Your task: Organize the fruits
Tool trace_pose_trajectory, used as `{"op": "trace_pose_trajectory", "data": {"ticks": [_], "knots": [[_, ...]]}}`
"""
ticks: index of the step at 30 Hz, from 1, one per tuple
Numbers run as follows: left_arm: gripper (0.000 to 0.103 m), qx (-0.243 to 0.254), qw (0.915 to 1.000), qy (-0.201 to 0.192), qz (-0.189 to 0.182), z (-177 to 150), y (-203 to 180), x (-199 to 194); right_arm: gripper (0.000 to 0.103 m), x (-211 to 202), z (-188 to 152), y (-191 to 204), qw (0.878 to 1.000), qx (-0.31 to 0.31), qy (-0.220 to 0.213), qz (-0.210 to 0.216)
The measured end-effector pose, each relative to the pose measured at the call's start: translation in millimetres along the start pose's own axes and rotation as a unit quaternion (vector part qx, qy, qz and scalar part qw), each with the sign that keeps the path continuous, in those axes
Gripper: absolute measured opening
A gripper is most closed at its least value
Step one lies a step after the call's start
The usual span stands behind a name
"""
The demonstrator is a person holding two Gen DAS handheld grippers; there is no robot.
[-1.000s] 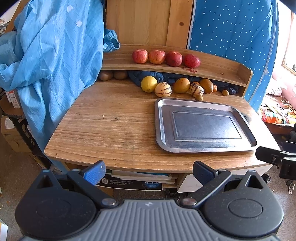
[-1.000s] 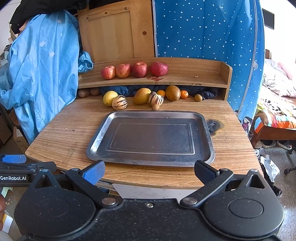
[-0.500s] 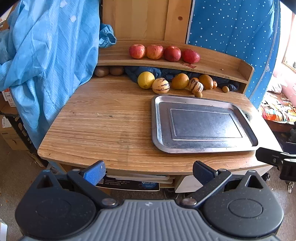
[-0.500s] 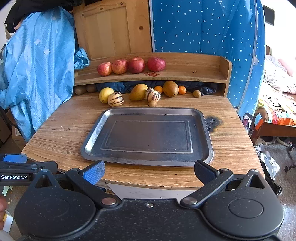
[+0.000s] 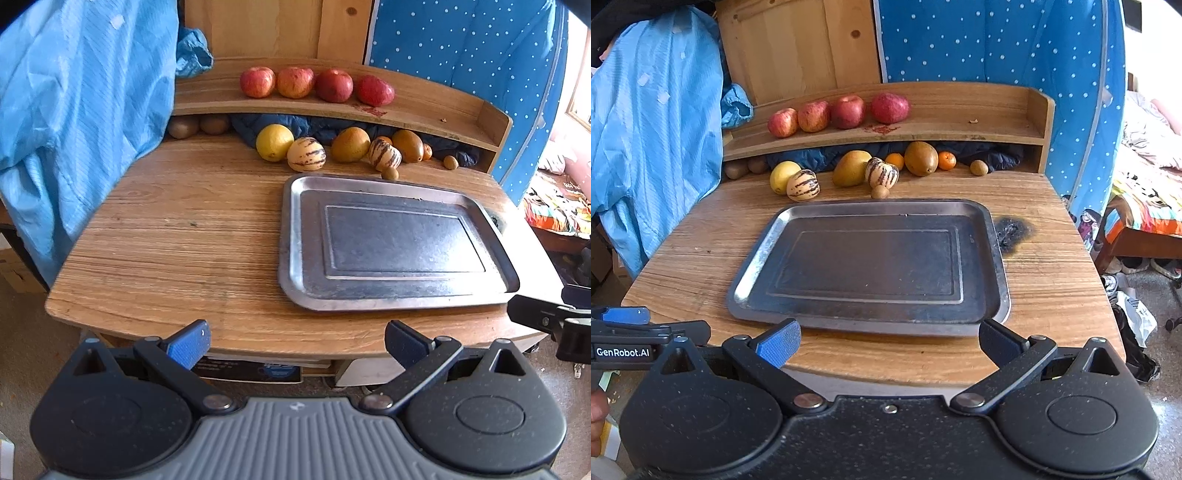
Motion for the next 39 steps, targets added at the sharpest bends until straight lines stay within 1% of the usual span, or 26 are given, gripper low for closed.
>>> {"op": "trace_pose_trajectory", "data": {"ticks": [4, 7, 12, 15, 18, 20, 25, 29, 31, 36, 39], "knots": [[0.102, -0.018, 0.9998, 0.006, -0.007, 11.3, -7.9, 12.9, 0.102, 17.2, 13.8, -11.6, 1.0, -0.008, 0.008, 0.017], [0.102, -0.037, 0.9992, 0.013, 0.004, 22.0, -12.8, 23.6, 0.102, 30.0, 28.5, -21.5, 0.999, -0.022, 0.01, 0.035], [0.102, -0.073, 0.9959, 0.038, 0.038, 39.3, -14.5, 39.1, 0.102, 50.2, 58.5, -36.4, 0.997, -0.052, 0.016, 0.057], [0.102, -0.104, 0.9922, 0.037, 0.058, 51.7, -10.5, 41.5, 0.102, 60.3, 72.4, -37.5, 0.993, -0.081, 0.022, 0.083], [0.102, -0.128, 0.9882, 0.04, 0.075, 61.6, -6.7, 46.5, 0.102, 69.2, 79.7, -34.3, 0.987, -0.119, 0.025, 0.104], [0.102, -0.136, 0.9857, 0.048, 0.087, 67.2, -4.2, 52.3, 0.102, 74.3, 82.9, -33.0, 0.984, -0.138, 0.025, 0.114], [0.102, -0.148, 0.9798, 0.07, 0.115, 79.2, 8.4, 64.4, 0.102, 85.0, 87.3, -31.0, 0.979, -0.151, 0.028, 0.132], [0.102, -0.148, 0.979, 0.076, 0.118, 96.4, 21.7, 79.1, 0.102, 95.5, 87.3, -26.4, 0.979, -0.153, 0.034, 0.132], [0.102, -0.146, 0.9799, 0.077, 0.112, 107.5, 30.3, 88.7, 0.102, 100.8, 87.7, -24.3, 0.98, -0.149, 0.037, 0.13], [0.102, -0.143, 0.9831, 0.087, 0.074, 140.4, 48.6, 120.1, 0.102, 116.1, 101.8, -14.2, 0.985, -0.135, 0.033, 0.106], [0.102, -0.143, 0.9852, 0.082, 0.045, 162.7, 58.0, 139.8, 0.102, 128.6, 107.4, 3.3, 0.981, -0.16, 0.041, 0.098]]}}
Point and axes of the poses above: each gripper's, at about its wrist camera, not at the fingertips, and x roughly the way its jaws point, y to its left, z to its top, the point moved 6 cm from there along x, roughly the way its jaws point, and after that the axes turned 7 degrees about z, right-handed, at the moved point
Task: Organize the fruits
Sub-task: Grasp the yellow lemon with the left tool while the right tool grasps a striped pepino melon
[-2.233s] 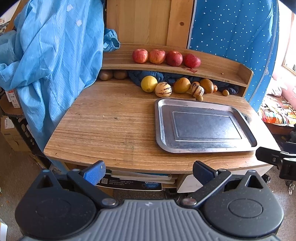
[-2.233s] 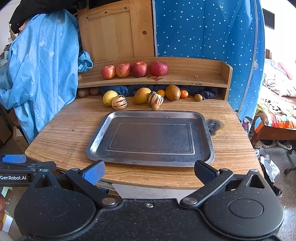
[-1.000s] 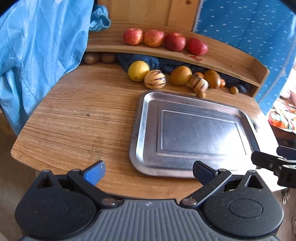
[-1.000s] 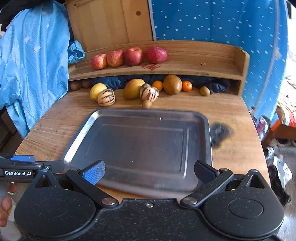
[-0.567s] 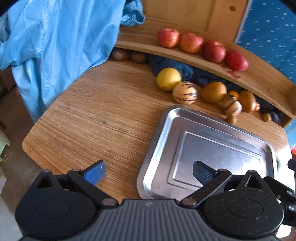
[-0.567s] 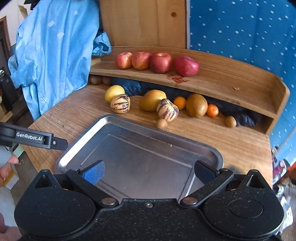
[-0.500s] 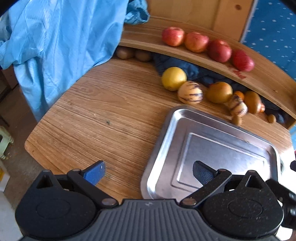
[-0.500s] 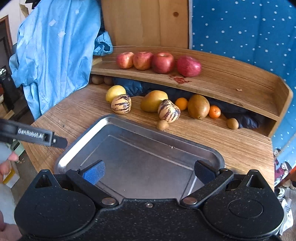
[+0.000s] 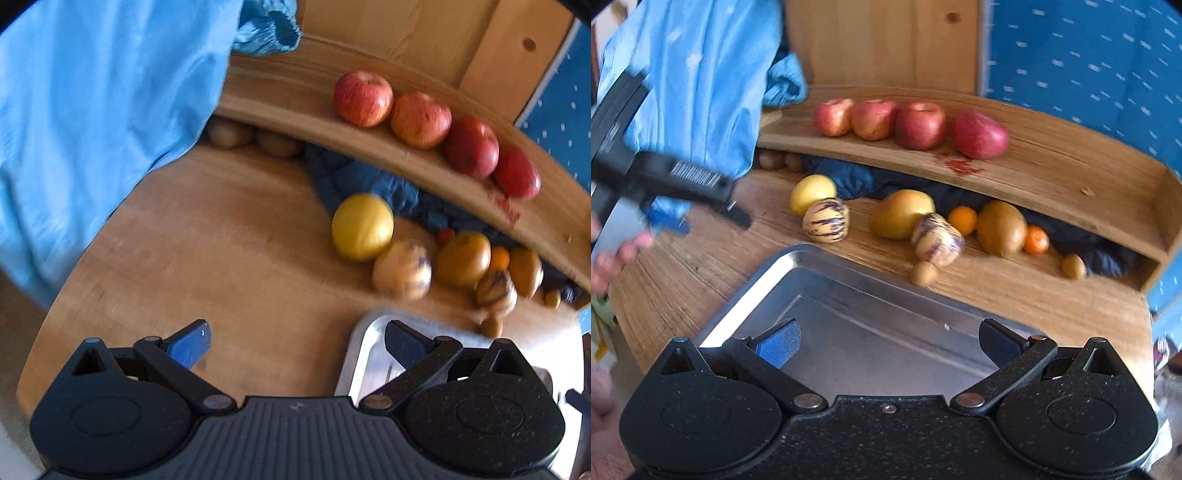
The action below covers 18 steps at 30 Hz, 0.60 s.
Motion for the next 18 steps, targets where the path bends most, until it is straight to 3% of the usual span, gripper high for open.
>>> {"op": "trace_pose_trajectory", "data": {"ticks": [4, 7, 12, 18], "knots": [[0.102, 0.012, 0.9993, 0.007, -0.033, 28.9, -2.0, 22.8, 0.102, 34.6, 14.7, 27.8, 0.998, -0.057, 0.04, -0.003], [0.102, 0.026, 0.9982, 0.014, -0.052, 48.2, -5.3, 44.2, 0.102, 60.6, 37.0, 39.5, 0.995, -0.085, 0.044, -0.02], [0.102, 0.046, 0.9954, 0.024, -0.08, 71.3, -16.8, 65.1, 0.102, 87.7, 71.2, 46.0, 0.997, -0.066, 0.033, -0.026], [0.101, 0.07, 0.9926, 0.04, -0.091, 80.0, -33.8, 86.4, 0.1, 120.1, 81.1, 49.2, 0.996, -0.067, 0.052, -0.038]]}}
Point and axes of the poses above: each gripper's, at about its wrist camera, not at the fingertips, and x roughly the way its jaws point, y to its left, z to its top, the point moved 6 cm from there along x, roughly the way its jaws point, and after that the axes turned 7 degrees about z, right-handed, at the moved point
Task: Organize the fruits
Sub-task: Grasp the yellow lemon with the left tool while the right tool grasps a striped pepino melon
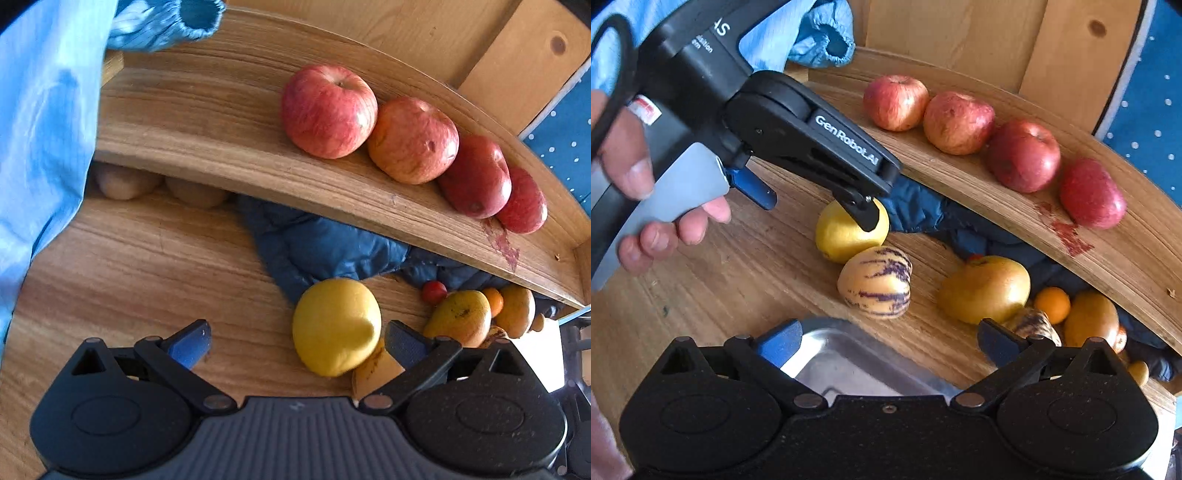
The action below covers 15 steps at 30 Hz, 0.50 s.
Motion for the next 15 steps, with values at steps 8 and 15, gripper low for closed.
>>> {"op": "trace_pose_trajectory", "data": {"ticks": [8, 15], "knots": [[0.088, 0.022, 0.9992, 0.008, -0.033, 3.7, -11.5, 14.9, 0.093, 27.1, 12.5, 0.8, 1.0, 0.014, -0.001, -0.011], [0.067, 0.029, 0.9961, 0.027, -0.078, 1.9, -14.1, 22.4, 0.078, 40.9, 16.2, -1.3, 1.0, 0.023, 0.005, -0.008]]}}
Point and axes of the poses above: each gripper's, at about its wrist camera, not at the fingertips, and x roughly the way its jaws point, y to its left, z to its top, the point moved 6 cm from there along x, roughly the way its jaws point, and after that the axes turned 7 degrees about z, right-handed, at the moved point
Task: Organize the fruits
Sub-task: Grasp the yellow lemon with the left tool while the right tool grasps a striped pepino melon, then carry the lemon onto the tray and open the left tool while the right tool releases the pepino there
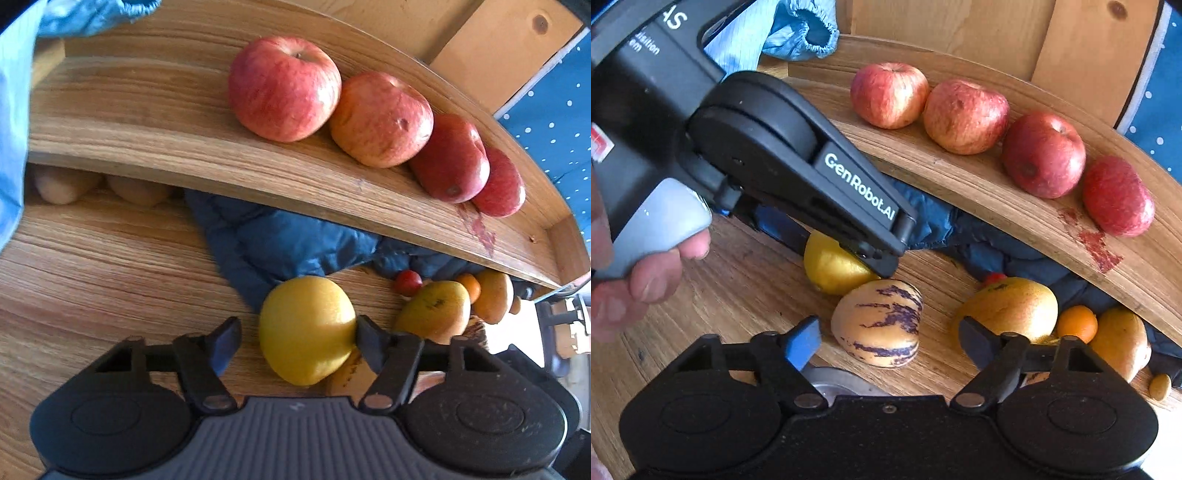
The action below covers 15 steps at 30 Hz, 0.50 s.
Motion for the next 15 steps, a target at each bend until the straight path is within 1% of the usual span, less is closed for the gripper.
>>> {"op": "trace_pose_trajectory", "data": {"ticks": [1, 2, 3, 4, 6, 11, 15], "knots": [[0.064, 0.0, 1.0, 0.001, -0.006, 0.0, -0.4, 0.2, 0.077, 3.1, 1.0, 0.0, 1.0, 0.002, 0.002, 0.0], [0.06, 0.0, 0.9999, 0.001, -0.011, 0.1, -1.2, 0.6, 0.073, 5.2, 0.8, -0.6, 1.0, 0.005, 0.003, 0.001], [0.06, 0.0, 0.9999, 0.001, -0.014, 0.3, -1.8, 0.5, 0.07, 6.9, 0.7, -1.6, 1.0, 0.009, 0.004, 0.002], [0.06, 0.001, 0.9999, 0.0, -0.014, 0.4, -2.4, 1.0, 0.069, 8.0, 1.0, -2.2, 1.0, 0.013, 0.003, 0.007], [0.06, 0.003, 0.9999, -0.001, -0.015, 0.3, -3.3, 2.0, 0.059, 8.5, 0.9, -2.3, 1.0, 0.018, -0.003, 0.013], [0.059, 0.002, 0.9999, -0.001, -0.01, -1.0, -1.2, -2.1, 0.058, 8.9, -1.5, -3.6, 1.0, 0.024, -0.012, 0.015], [0.059, 0.004, 0.9999, -0.008, -0.008, -7.6, -3.5, -10.5, 0.057, -4.3, -8.8, -8.5, 0.999, 0.036, -0.03, 0.006]]}}
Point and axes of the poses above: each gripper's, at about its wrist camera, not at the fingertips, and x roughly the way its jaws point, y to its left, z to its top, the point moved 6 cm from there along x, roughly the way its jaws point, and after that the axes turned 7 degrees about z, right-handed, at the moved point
